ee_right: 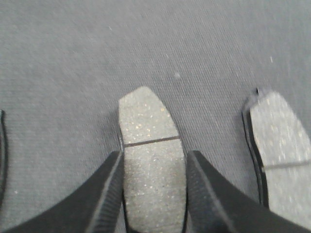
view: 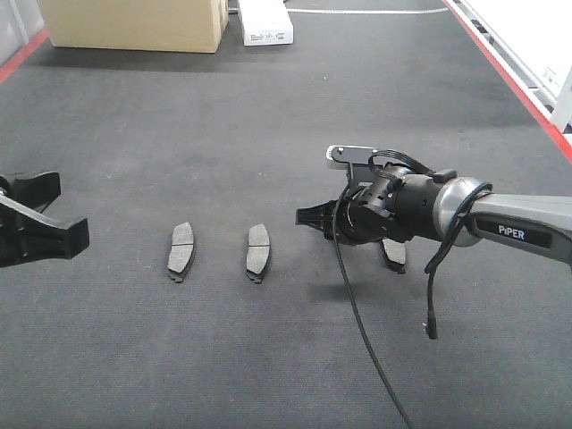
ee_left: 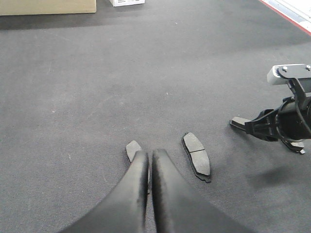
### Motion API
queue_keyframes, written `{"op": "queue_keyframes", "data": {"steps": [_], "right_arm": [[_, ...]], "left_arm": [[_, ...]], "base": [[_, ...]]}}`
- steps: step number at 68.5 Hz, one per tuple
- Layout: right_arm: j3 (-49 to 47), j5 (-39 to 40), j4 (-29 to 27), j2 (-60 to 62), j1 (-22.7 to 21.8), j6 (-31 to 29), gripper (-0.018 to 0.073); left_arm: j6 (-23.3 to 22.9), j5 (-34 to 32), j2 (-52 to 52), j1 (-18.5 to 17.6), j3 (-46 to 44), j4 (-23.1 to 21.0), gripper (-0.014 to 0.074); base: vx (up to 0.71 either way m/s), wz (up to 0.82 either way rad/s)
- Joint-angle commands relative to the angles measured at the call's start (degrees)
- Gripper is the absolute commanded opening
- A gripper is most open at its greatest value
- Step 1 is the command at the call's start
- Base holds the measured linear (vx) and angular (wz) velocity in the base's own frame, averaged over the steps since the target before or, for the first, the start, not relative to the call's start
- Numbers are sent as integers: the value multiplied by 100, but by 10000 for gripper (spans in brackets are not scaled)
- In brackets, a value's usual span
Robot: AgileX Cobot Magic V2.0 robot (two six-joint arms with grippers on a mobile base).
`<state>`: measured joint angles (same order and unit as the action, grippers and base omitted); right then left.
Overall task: Move and align brake pads A on conveyor
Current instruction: 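Extend the right gripper and lower its pad beside the farther pad, then open the right gripper and pull it back from the pad row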
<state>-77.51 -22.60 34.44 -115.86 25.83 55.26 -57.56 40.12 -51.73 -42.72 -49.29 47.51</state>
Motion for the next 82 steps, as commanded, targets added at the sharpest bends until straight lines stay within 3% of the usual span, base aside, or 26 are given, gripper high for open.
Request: {"op": "queue_keyframes", "data": {"steps": [1,35,49,54,72,82], "right_arm": [[-186,57,-128,320,-1,-291,176],[-180,-467,-2314,320,-1,-2452,347],[-180,-488,-2354,352,-1,-2495,545],[-180,-484,-2291,475,-1,-2495,573],[-67,-515,-1829,1375,-1,-2478,532],[632,-77,-1275,1982,-19,-2035,491]], "left_arm": [[-25,-188,47,-38,-136,203,-6],[-25,-188,47,-38,-136,203,-6],[-25,-188,47,-38,-136,203,-6],[-25,-188,47,-38,-136,203,-6],[-25,-188,47,-38,-136,203,-6],[-25,-188,47,-38,-136,203,-6]], "base": [[0,0],[0,0],[0,0],[0,0],[0,0],[0,0]]}}
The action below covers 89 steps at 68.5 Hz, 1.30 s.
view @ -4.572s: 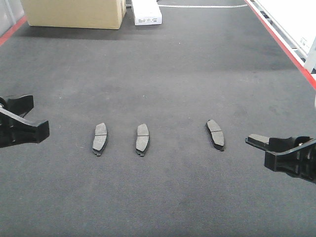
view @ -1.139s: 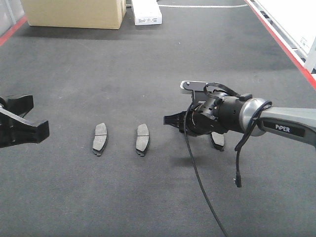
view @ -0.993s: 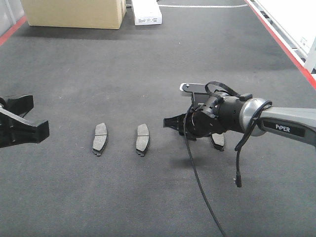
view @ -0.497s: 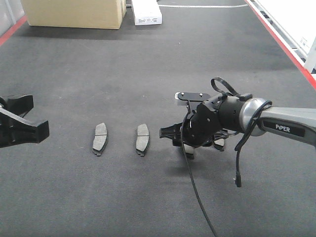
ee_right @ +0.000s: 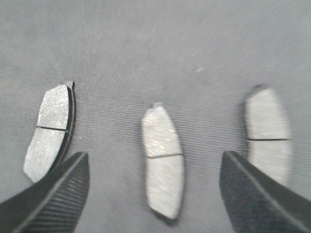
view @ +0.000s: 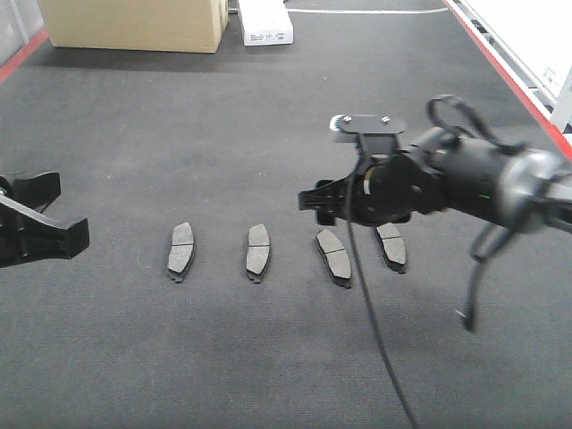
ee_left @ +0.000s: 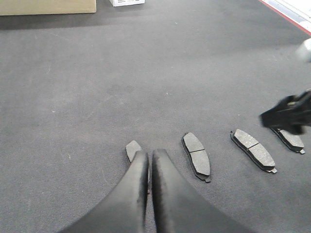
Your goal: Move and align brake pads A on conveyor
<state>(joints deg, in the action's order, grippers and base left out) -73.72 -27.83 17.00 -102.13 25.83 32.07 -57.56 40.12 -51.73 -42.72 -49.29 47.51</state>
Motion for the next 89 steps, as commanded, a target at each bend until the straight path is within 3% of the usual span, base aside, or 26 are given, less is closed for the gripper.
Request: {"op": "queue_keyframes", "data": {"steps": [1,20,35,50,60,81,89], "right_arm": [[323,477,548,679,-19,333,488],[1454,360,1549,2323,-19,759,472],[2303,-31,2445,3783,-19,1582,463],[3259,-129,2640,5259,-19,1790,409],[3883,-47,2640,6267,-19,1790,321],[4576,-37,2642,7610,-19,1778,-14],[4580,-17,2667,7698,-19,1778,-10]], "left_arm": [[-25,-188,47,-38,-136,203,-6],[-25,-188,47,-38,-136,203,-6],[-25,-188,47,-38,-136,203,-6],[-25,-188,47,-38,-136,203,-6],[-25,-188,47,-38,-136,203,-6],[-25,-188,47,-38,-136,203,-6],[-25,-188,47,-38,-136,203,-6]], "base": [[0,0],[0,0],[0,0],[0,0],[0,0],[0,0],[0,0]]}}
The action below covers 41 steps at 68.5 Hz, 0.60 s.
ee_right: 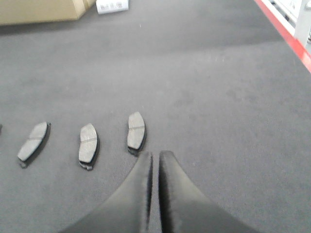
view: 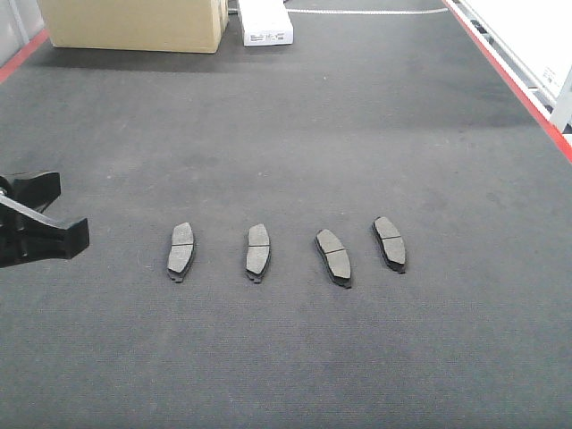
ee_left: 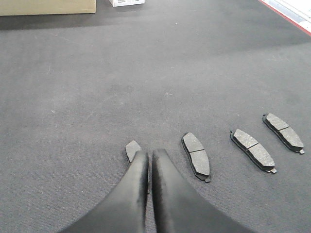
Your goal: Move and align brake pads A on conveyor
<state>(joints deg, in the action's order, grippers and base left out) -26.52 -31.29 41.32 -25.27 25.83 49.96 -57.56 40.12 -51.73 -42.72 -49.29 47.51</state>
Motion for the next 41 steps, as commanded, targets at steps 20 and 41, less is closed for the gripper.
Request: {"op": "queue_keyframes", "data": {"steps": [20,41], "right_arm": [[-141,334,201,12,-19,-5,-10],[-141,334,201,12,-19,-5,-10]], "left_arm": [[-25,-188,47,-38,-136,203,-6],[-25,-188,47,-38,-136,203,-6]], "base": [[0,0],[0,0]]}}
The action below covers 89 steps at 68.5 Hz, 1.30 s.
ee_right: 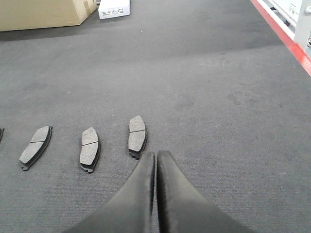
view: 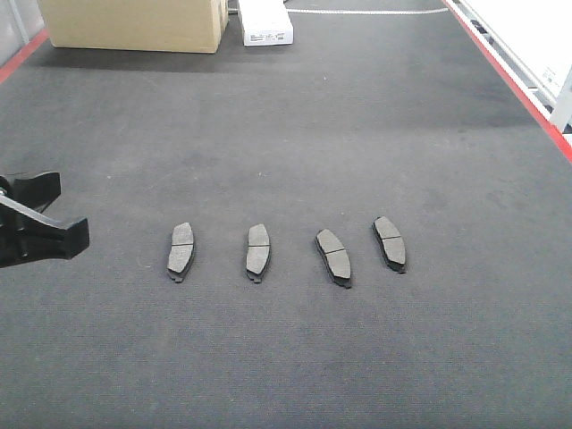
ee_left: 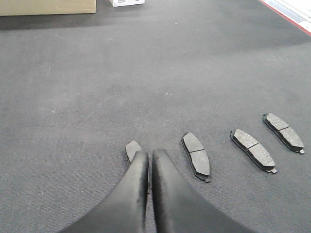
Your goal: Move and align brake pads A on conveyor
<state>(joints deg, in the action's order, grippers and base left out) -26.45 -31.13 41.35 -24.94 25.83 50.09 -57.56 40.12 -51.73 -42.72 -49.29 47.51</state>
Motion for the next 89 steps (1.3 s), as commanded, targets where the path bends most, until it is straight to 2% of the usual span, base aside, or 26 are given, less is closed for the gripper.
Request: {"op": "queue_keyframes", "data": {"steps": [1,13,31,38,53,61,67,72,80,85,89], "right_arm": [[-147,319,198,-21,-19,-18,-10],[-147,319,198,-21,-19,-18,-10],[-147,319,198,-21,-19,-18,-10],[-147,319,198,-21,-19,-18,-10],[-147,319,198,-21,-19,-18,-10],[-147,319,198,-21,-19,-18,-10],[-147,319,198,-21,-19,-18,-10],[-147,319,198,-21,-19,-18,-10],[-147,319,198,-21,-19,-18,-10],[-147,319,198,-21,-19,-18,-10],[-147,319,198,-21,-19,-18,-10]], "left_arm": [[-25,-188,47,-38,-136,203,-6],[113,-187,77,-32,-136,109,-6],[1599,-540,442,112,-136,-1402,-6],[2457,-790,629,199,-136,-2060,-6],[4778,-1366,1042,417,-136,-3743,-6],[5542,-1524,1218,529,-136,-4388,-6],[5851,-1614,1300,583,-103,-4644,-6],[5869,-1698,1350,616,-37,-4697,-6],[5788,-2023,1634,647,258,-4419,-6],[5756,-2247,1973,863,582,-4409,-6],[5682,-2340,2420,1244,931,-4440,-6]], "base": [[0,0],[0,0],[0,0],[0,0],[0,0],[0,0],[0,0],[0,0],[0,0],[0,0],[0,0]]}}
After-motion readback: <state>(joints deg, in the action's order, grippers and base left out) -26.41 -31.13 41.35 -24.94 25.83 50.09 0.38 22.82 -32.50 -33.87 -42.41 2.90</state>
